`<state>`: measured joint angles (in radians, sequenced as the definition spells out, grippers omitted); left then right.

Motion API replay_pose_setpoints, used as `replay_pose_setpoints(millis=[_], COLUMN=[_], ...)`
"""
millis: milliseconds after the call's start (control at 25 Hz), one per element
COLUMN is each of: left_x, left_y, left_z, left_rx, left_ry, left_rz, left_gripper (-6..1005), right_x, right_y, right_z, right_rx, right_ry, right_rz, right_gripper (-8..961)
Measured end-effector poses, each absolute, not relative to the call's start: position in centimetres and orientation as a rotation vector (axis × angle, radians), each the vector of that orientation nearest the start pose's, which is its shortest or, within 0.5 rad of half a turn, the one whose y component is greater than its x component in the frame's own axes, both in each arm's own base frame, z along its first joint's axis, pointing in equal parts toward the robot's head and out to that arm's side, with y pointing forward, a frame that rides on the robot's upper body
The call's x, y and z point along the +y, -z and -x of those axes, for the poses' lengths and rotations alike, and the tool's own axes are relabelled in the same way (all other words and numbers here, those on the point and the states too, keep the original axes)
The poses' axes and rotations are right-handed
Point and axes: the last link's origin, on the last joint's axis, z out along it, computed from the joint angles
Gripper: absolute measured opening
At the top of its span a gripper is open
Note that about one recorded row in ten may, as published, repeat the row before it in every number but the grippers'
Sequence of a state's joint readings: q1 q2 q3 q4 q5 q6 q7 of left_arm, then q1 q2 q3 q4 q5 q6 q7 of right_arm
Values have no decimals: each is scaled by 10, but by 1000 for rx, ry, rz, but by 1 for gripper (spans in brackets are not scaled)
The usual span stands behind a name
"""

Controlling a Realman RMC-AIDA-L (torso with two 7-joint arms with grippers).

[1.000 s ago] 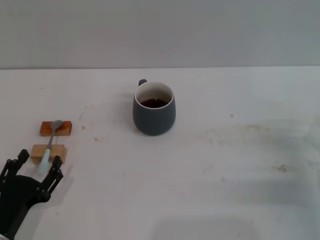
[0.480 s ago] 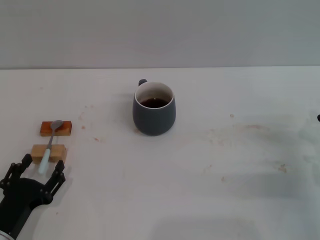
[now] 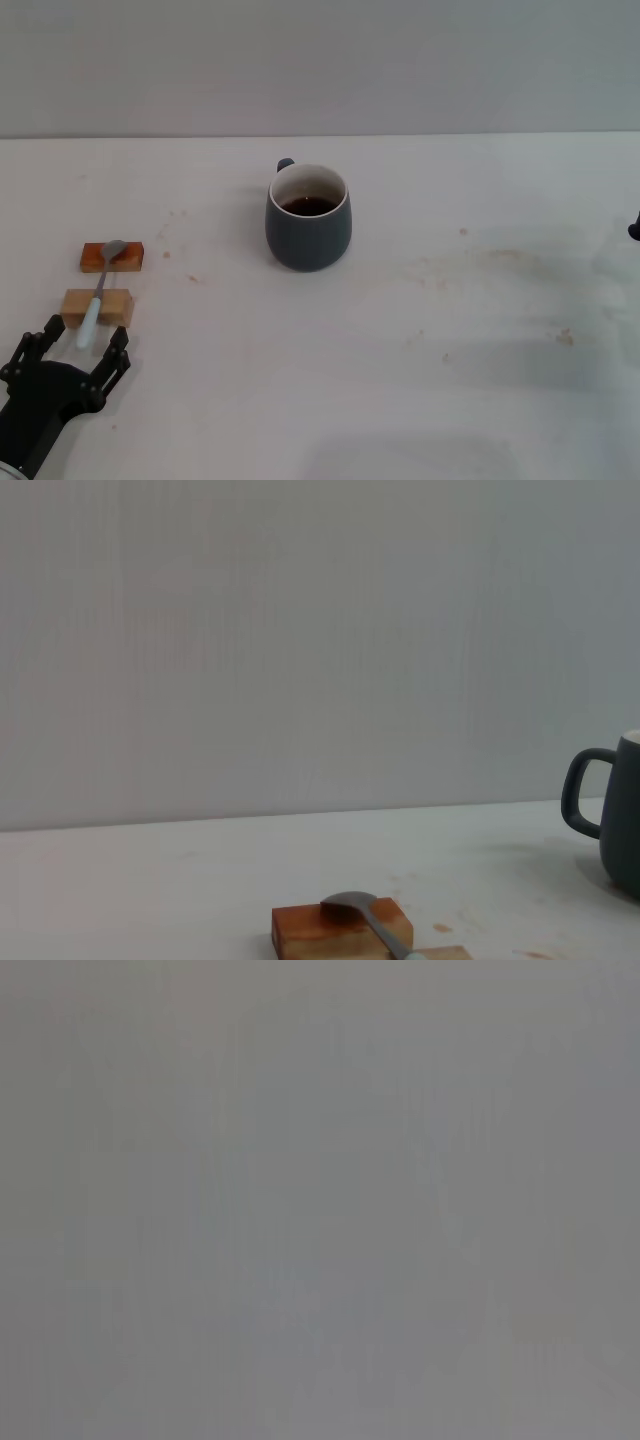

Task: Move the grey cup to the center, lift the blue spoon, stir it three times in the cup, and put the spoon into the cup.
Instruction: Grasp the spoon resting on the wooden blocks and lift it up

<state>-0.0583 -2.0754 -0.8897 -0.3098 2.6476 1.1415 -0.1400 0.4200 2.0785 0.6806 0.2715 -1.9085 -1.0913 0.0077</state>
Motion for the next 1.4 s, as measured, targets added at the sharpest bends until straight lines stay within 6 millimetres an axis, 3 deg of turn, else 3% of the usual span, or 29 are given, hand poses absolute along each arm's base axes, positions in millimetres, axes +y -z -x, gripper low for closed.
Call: replay_pose_setpoints(millis=[320, 560, 1400], left_x=[212, 213, 216], left_y=[51, 51, 53], left_z=[374, 375, 374], left_rx=[-681, -690, -692], left_ry=[554, 551, 541], left_rz=[1735, 1736, 1750], left_gripper=[794, 619, 496], right_x=[331, 330, 330], right_y=[21, 22, 22], right_z=[-333, -333, -334], right_rx=[659, 659, 660], right_ry=[-642, -643, -635], right_rz=[1468, 1473, 1477], right_gripper=[-1, -1, -1])
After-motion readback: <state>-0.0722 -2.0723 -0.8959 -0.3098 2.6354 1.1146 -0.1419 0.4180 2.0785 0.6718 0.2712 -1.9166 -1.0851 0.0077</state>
